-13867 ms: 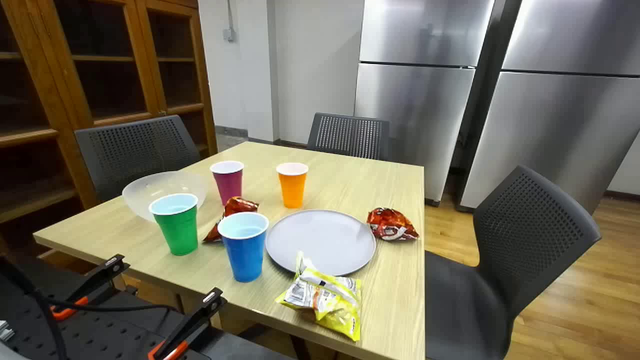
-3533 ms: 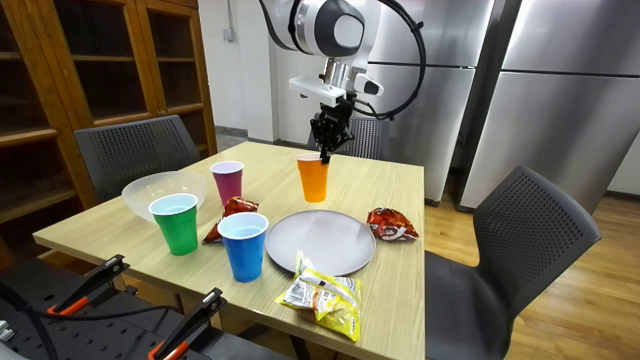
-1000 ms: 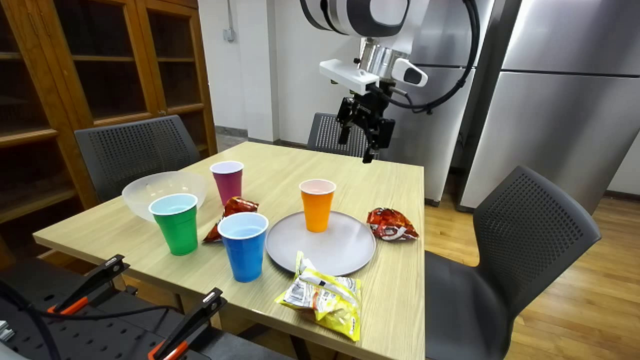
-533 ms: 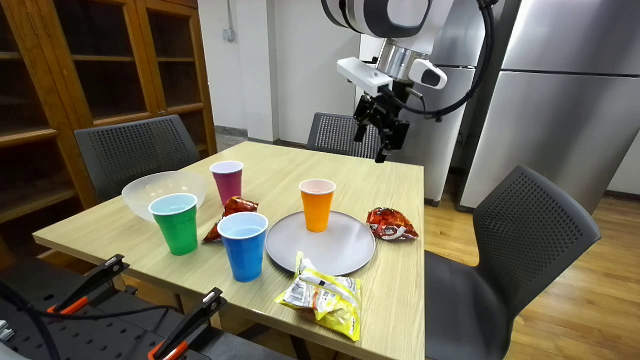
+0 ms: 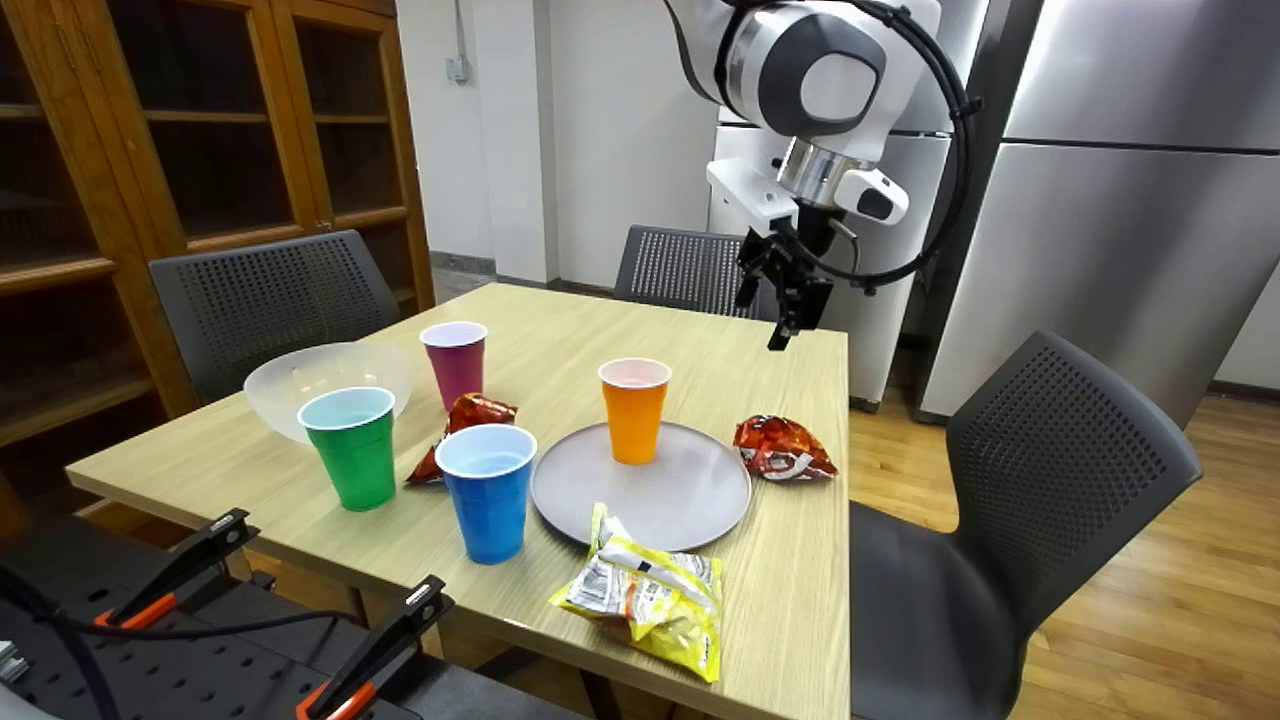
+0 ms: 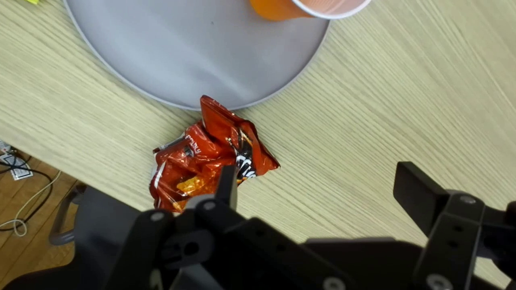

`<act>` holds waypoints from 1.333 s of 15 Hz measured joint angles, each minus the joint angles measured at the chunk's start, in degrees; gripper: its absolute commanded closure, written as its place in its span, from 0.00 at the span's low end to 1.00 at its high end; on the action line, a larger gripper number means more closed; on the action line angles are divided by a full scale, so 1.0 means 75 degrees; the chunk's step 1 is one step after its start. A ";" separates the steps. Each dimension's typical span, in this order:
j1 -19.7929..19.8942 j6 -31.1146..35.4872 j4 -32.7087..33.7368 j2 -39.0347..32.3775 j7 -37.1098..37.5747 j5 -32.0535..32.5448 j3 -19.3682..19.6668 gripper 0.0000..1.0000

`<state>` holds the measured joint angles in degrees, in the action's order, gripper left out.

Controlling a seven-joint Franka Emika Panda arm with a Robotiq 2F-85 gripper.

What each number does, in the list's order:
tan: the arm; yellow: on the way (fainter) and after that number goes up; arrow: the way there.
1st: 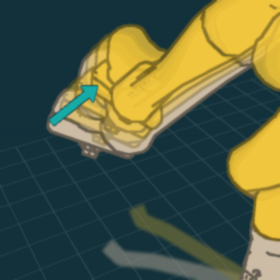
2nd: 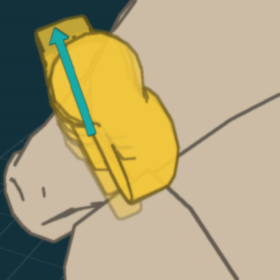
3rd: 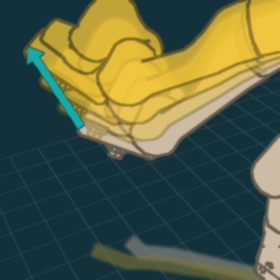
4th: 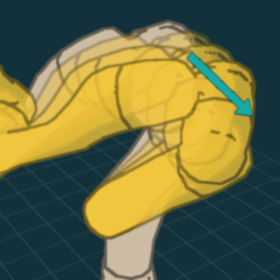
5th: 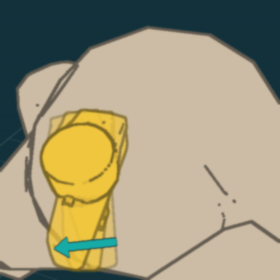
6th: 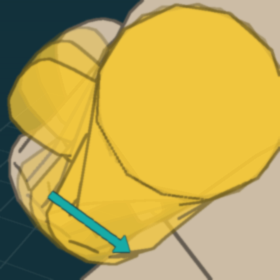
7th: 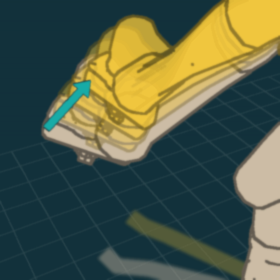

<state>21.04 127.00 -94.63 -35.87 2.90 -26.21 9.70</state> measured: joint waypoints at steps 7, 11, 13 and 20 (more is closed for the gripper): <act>0.0133 -0.0022 0.1576 -0.1463 0.0716 -0.0020 -0.0031 0.00; 0.0212 -0.0175 0.2255 -0.2110 0.1031 -0.0020 -0.0042 0.00; 0.0278 -0.0285 0.2553 -0.2371 0.1162 -0.0020 -0.0042 0.00; 0.0585 -0.0801 0.3208 -0.2858 0.1420 -0.0015 -0.0041 0.00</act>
<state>25.43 120.99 -70.57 -57.30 13.55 -26.32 9.39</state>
